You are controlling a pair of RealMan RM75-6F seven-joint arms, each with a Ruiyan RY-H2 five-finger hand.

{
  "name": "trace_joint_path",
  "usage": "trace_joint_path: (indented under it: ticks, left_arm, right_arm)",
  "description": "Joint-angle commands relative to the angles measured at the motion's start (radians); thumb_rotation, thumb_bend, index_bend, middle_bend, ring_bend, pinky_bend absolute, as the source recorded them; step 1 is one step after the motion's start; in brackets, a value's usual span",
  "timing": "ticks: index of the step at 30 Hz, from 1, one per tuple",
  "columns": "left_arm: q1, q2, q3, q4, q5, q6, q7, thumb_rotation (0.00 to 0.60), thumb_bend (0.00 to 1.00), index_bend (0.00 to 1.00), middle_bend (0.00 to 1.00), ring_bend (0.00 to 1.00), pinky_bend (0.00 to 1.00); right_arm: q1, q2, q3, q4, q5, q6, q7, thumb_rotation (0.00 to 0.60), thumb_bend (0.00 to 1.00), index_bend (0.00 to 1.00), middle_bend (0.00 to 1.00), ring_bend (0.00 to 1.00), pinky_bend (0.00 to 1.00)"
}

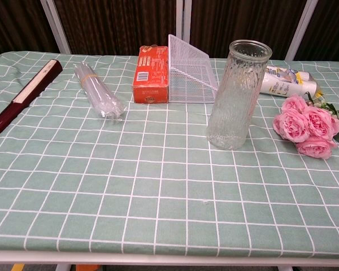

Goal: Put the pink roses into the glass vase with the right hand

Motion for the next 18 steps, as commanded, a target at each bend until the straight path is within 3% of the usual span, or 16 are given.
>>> trace_joint_path:
  ticks: [1,18]
  left_arm:
    - [0.001,-0.001,0.004,0.0,-0.003,-0.006,0.003,0.6,0.0,0.06,0.0,0.0,0.1]
    - [-0.002,0.01,0.009,-0.024,-0.002,-0.012,0.016,0.6,0.0,0.07,0.0,0.0,0.1]
  right_arm:
    - [-0.001,0.002,0.002,-0.001,0.004,0.0,0.004,0.6,0.09,0.0,0.0,0.0,0.0]
    - [0.033,-0.012,0.003,0.007,0.037,-0.08,-0.027,0.6,0.1,0.0,0.0,0.0,0.0]
